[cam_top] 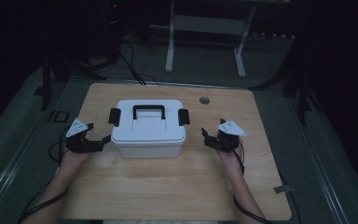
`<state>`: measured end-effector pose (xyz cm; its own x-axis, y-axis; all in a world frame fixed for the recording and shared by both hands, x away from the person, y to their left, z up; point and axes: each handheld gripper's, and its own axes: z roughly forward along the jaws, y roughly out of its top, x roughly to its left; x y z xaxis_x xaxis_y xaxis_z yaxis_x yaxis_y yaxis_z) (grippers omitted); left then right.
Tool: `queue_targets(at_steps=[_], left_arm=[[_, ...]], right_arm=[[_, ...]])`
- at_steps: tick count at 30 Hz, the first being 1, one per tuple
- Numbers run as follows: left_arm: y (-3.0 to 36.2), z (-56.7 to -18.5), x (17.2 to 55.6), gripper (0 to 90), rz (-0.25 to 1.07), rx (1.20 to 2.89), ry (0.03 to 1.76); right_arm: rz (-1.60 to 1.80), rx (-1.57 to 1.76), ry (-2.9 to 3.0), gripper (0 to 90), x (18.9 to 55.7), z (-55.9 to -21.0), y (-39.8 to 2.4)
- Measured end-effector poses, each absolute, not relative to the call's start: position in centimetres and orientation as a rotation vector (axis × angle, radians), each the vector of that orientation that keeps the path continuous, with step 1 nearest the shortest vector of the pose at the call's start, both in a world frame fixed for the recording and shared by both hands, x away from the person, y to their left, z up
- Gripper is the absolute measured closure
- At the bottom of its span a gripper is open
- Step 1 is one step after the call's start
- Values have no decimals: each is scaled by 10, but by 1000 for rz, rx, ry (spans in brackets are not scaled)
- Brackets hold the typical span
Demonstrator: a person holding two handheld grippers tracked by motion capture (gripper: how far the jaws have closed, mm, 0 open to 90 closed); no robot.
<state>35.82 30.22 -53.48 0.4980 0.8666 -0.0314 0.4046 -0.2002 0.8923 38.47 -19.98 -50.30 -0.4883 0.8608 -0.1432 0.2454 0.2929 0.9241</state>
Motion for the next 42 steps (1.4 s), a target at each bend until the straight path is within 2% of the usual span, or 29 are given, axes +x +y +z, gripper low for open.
queue_targets(at_steps=[3,5,7,8,11,12,13,15,20,29,33,42], left_arm=[[297,-538,362,129,612,1815,1067],[294,-541,366,158,574,1828,1066],[291,-543,369,227,555,1842,1057],[288,-544,370,228,556,1848,1065],[283,-545,373,318,549,1843,1057],[282,-546,374,346,523,1834,1044],[282,-546,375,390,517,1829,1043],[281,-547,375,455,503,1811,1042],[280,-548,377,563,458,1783,1027],[274,-545,375,836,439,1753,1005],[271,-544,374,889,435,1756,1005],[265,-541,370,893,440,1773,1008]], right_arm=[[1223,982,1955,161,392,-511,-188],[1248,992,1987,196,397,-516,-180],[1255,997,2004,218,399,-519,-174],[1264,1000,2016,230,400,-520,-171],[1298,1010,2058,362,405,-526,-162],[1306,1008,2069,424,406,-528,-160],[1315,1003,2083,523,406,-530,-156],[1316,984,2092,623,406,-532,-150],[1323,960,2131,876,403,-532,-139],[1312,922,2158,893,399,-525,-126],[1328,936,2156,893,399,-525,-126],[1315,930,2164,900,394,-524,-129]])
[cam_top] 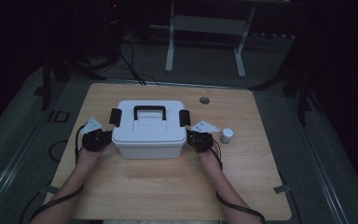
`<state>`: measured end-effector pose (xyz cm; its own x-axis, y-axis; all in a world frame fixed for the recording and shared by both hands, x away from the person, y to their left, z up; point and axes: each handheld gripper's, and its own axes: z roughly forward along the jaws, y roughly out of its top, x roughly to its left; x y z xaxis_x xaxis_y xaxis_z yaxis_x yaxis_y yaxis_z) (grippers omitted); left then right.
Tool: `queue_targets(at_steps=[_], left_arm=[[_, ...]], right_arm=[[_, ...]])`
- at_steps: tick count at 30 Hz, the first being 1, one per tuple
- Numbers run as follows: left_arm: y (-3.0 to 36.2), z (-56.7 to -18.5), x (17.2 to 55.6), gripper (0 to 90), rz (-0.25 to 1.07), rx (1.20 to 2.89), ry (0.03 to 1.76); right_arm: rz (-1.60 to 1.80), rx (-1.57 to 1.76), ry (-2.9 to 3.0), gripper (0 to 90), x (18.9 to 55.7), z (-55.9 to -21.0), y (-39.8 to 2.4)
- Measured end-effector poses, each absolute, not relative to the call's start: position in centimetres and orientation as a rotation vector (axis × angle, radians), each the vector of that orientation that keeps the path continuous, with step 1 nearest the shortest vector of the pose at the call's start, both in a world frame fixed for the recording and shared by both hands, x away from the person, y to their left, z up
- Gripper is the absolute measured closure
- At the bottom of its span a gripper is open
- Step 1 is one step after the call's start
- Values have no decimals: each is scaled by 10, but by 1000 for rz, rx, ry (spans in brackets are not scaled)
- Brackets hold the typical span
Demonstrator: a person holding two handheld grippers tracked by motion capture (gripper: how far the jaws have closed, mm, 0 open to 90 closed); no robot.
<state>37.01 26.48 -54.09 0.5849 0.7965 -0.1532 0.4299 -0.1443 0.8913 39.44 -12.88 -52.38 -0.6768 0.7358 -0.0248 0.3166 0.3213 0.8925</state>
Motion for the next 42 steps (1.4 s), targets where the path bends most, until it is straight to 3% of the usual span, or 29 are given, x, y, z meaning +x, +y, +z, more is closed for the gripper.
queue_targets(at_steps=[42], left_arm=[[226,-535,330,895,319,1864,900]], right_arm=[[1349,974,2177,900,331,-523,-183]])
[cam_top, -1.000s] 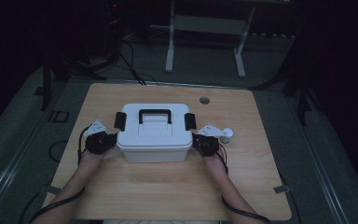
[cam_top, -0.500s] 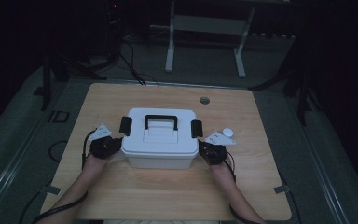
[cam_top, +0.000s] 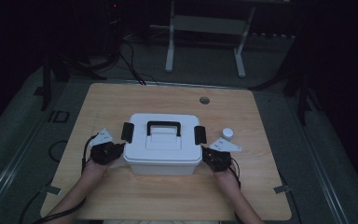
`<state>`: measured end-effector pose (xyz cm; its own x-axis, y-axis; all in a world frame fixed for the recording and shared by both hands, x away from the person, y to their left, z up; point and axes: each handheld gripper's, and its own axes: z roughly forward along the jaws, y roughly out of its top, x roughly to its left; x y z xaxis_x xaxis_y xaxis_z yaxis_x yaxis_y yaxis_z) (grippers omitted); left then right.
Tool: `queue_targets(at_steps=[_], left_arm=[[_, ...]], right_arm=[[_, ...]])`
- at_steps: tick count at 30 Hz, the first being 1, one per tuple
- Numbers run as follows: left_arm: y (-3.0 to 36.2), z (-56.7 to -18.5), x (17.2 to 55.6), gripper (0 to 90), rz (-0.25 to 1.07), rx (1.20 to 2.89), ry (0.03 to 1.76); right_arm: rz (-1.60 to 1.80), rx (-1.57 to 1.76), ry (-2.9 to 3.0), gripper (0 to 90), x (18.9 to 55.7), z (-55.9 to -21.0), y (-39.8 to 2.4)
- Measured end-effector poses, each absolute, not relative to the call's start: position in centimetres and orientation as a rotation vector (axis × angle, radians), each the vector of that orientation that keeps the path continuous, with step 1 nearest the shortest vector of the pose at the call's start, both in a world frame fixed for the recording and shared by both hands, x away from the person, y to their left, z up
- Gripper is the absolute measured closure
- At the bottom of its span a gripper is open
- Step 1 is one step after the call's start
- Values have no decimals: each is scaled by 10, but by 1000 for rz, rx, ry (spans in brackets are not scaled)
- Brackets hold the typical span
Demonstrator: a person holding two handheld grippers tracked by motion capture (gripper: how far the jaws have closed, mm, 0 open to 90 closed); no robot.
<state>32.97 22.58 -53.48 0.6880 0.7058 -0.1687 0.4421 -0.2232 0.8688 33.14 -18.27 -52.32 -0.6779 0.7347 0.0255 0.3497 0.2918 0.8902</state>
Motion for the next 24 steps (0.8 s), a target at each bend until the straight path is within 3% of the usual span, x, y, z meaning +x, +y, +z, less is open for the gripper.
queue_targets(at_steps=[12,24], left_arm=[[220,-535,314,895,285,1903,842],[219,-535,314,895,278,1907,838]], right_arm=[[1368,970,2187,900,314,-524,-195],[1379,998,2171,900,322,-524,-195]])
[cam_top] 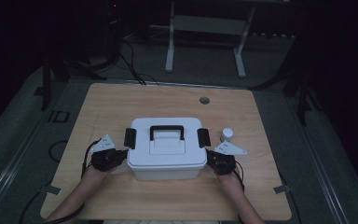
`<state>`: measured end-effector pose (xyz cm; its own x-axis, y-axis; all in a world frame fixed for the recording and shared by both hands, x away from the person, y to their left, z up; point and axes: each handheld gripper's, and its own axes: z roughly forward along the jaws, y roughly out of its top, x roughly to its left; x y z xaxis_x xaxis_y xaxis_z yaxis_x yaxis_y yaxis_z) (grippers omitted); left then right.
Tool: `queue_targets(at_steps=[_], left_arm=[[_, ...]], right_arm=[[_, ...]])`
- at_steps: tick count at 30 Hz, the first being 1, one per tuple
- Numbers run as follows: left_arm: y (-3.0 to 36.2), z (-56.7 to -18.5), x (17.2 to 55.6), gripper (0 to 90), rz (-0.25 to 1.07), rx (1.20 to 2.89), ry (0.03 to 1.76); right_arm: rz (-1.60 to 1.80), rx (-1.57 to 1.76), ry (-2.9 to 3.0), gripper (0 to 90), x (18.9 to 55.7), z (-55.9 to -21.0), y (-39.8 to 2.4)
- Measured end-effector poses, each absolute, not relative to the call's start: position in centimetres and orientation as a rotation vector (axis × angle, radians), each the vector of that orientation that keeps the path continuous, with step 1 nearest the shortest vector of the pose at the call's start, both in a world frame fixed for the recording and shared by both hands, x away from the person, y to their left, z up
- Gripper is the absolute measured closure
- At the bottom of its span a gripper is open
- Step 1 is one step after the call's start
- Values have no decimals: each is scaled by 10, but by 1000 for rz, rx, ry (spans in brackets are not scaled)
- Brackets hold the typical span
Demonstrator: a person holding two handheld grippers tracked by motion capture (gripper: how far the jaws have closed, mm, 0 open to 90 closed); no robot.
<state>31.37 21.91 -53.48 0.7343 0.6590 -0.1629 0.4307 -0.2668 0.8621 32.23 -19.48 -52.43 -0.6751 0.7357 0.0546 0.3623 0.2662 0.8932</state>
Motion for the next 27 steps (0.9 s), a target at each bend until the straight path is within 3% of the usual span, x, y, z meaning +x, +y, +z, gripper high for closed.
queue_targets(at_steps=[13,16,23,25,27], left_arm=[[223,-536,319,893,277,1896,842],[224,-536,319,892,277,1905,831],[234,-540,321,813,261,1914,836],[237,-540,320,724,251,1934,829],[241,-539,317,558,241,1951,806]], right_arm=[[1415,1017,2159,900,329,-527,-194],[1404,1027,2131,844,329,-528,-194],[1376,997,2131,822,332,-528,-205],[1348,961,2118,741,329,-525,-211],[1361,964,2131,593,328,-524,-216]])
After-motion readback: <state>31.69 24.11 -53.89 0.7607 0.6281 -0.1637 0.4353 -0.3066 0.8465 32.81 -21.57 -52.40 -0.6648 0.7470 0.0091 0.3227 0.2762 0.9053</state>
